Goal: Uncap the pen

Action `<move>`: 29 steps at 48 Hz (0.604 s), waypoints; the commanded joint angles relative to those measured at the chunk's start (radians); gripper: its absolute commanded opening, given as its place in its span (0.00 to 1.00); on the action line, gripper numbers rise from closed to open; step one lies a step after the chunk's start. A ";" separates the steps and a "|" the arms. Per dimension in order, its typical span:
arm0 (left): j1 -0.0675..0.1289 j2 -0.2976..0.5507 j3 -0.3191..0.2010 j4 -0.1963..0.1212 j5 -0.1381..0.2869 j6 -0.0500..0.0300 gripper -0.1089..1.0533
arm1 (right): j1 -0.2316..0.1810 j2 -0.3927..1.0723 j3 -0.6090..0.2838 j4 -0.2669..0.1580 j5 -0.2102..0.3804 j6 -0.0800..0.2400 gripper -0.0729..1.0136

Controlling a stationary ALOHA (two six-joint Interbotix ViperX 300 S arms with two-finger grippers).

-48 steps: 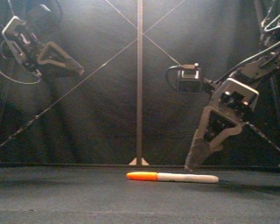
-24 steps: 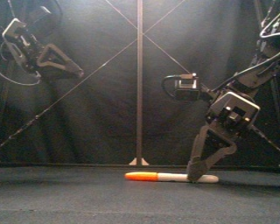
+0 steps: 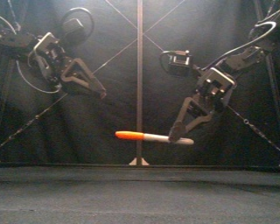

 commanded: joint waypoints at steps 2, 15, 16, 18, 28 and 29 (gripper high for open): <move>0.009 0.066 -0.077 0.000 0.037 0.0015 0.78 | -0.005 -0.028 -0.037 -0.020 -0.005 -0.003 0.47; 0.028 0.137 -0.129 0.037 0.048 0.0031 0.81 | -0.005 -0.021 -0.044 -0.025 -0.008 -0.003 0.47; 0.029 0.144 -0.130 0.037 0.048 0.0031 0.81 | -0.003 -0.021 -0.046 -0.025 -0.008 -0.003 0.47; 0.031 0.158 -0.137 0.038 0.048 0.0031 0.81 | -0.002 -0.021 -0.049 -0.025 -0.008 -0.005 0.47; 0.044 0.209 -0.172 0.038 0.057 0.0031 0.80 | 0.003 -0.020 -0.052 -0.025 -0.008 -0.005 0.47; 0.044 0.209 -0.175 0.038 0.061 0.0031 0.79 | 0.003 -0.017 -0.052 -0.025 -0.008 -0.005 0.47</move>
